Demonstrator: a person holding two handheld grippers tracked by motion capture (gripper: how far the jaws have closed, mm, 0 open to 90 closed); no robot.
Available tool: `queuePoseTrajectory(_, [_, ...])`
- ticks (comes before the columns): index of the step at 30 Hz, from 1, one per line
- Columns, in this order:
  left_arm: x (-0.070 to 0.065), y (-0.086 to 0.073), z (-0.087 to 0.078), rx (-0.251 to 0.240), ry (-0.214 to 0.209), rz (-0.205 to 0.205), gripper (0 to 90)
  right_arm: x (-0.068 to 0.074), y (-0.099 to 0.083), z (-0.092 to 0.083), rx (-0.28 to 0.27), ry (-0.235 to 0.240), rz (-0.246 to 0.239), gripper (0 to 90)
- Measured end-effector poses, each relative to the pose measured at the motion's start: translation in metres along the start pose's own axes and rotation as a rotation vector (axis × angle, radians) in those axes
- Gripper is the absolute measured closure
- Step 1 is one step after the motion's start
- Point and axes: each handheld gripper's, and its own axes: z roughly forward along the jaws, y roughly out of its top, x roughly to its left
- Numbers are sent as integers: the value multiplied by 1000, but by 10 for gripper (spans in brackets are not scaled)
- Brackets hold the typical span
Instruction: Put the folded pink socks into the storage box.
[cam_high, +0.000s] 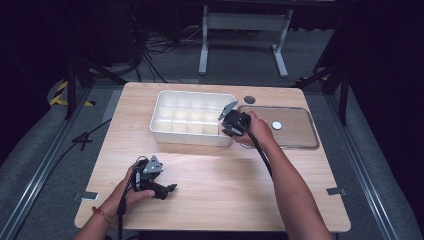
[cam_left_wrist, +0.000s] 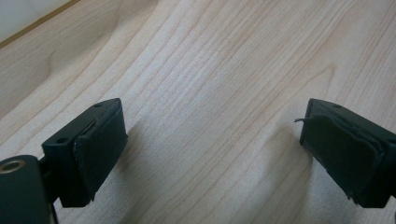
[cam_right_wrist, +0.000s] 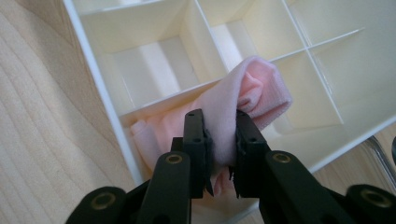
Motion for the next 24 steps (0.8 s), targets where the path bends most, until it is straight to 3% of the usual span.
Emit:
queuePoseTrajectory(8, [0, 0, 0, 3, -3, 0, 73, -5, 3, 4, 34, 48, 13, 792])
queuePoseTrajectory(12, [0, 0, 1, -3, -1, -2, 70, -5, 5, 10, 72, 76, -4, 794])
queuePoseTrajectory(24, [0, 0, 1, -2, -1, 6, 65, -13, 8, 14, 104, 141, 30, 793])
